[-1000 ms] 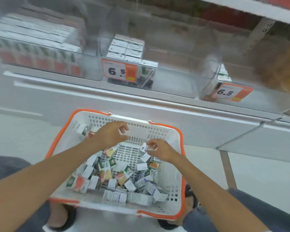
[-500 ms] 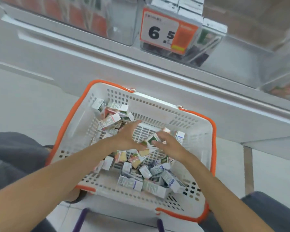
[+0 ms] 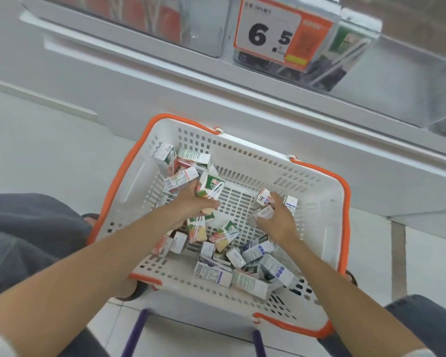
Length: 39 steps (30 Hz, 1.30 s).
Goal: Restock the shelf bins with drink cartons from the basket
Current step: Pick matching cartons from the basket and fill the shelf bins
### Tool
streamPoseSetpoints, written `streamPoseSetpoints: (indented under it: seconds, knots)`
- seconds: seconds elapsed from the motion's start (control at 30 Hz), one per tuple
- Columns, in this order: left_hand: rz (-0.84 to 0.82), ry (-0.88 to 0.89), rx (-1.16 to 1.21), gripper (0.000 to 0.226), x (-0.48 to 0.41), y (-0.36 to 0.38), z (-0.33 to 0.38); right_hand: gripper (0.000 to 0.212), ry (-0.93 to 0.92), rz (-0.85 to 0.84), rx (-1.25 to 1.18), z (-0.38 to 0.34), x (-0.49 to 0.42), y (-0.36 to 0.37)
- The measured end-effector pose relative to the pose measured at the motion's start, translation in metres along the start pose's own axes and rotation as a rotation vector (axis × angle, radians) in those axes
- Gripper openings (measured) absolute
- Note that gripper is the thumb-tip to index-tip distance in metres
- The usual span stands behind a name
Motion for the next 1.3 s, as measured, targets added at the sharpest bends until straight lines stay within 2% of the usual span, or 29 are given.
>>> streamPoseSetpoints:
  seconds: [0.07, 0.17, 0.27, 0.33, 0.4, 0.47, 0.53, 0.67, 0.73, 0.83, 0.97, 1.03, 1.13, 1.23, 1.3]
  knots:
    - [-0.022, 0.007, 0.03, 0.112, 0.003, 0.003, 0.006, 0.079, -0.089, 0.012, -0.154, -0.022, 0.009, -0.022]
    - [-0.064, 0.008, 0.061, 0.119, 0.012, 0.013, 0.018, 0.058, -0.246, 0.016, -0.292, -0.074, 0.027, -0.065]
    - [-0.149, 0.007, 0.176, 0.124, 0.037, 0.028, 0.035, 0.055, -0.339, -0.048, -0.358, -0.125, 0.042, -0.098]
    - [-0.259, 0.007, 0.267, 0.118, 0.059, 0.04, 0.049, 0.052, -0.39, -0.108, -0.438, -0.156, 0.053, -0.114]
    - [-0.375, 0.023, 0.32, 0.102, 0.081, 0.051, 0.064, 0.052, -0.432, -0.163, -0.484, -0.184, 0.064, -0.127]
    - [-0.414, 0.063, 0.325, 0.085, 0.101, 0.057, 0.078, 0.061, -0.432, -0.191, -0.565, -0.203, 0.073, -0.138]
    - [-0.406, 0.115, 0.34, 0.082, 0.119, 0.057, 0.092, 0.069, -0.362, -0.166, -0.659, -0.215, 0.08, -0.15]
    - [-0.419, 0.21, 0.326, 0.077, 0.156, 0.06, 0.118, 0.036, -0.377, 0.026, -0.582, -0.24, 0.091, -0.183]
    - [-0.448, 0.267, 0.323, 0.075, 0.175, 0.061, 0.134, 0.034, -0.405, 0.016, -0.664, -0.256, 0.097, -0.198]
    - [-0.515, 0.364, 0.274, 0.06, 0.206, 0.067, 0.157, 0.035, -0.475, -0.031, -0.777, -0.278, 0.11, -0.217]
    - [-0.41, 0.441, 0.059, 0.058, 0.229, 0.086, 0.173, 0.033, -0.55, 0.074, -0.53, -0.296, 0.118, -0.238]
    - [-0.355, 0.491, 0.083, 0.053, 0.237, 0.1, 0.183, 0.038, -0.544, 0.042, -0.494, -0.296, 0.12, -0.244]
    - [-0.33, 0.607, 0.051, 0.059, 0.249, 0.122, 0.21, 0.058, -0.432, -0.09, -0.643, -0.279, 0.125, -0.254]
    - [-0.299, 0.731, -0.184, 0.075, 0.258, 0.153, 0.24, 0.067, -0.419, 0.015, -0.678, -0.255, 0.127, -0.296]
    - [-0.305, 0.789, -0.337, 0.079, 0.26, 0.181, 0.259, 0.069, -0.437, 0.075, -0.618, -0.24, 0.13, -0.328]
Point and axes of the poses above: each hand's wrist, its own x-axis away from the middle knuckle, its own y-axis out of the palm, z = x × y, the point moved 8 cm from there along -x, towards the middle knuckle, and after that the axes turned 8 degrees about -y, right-handed, at the moved point
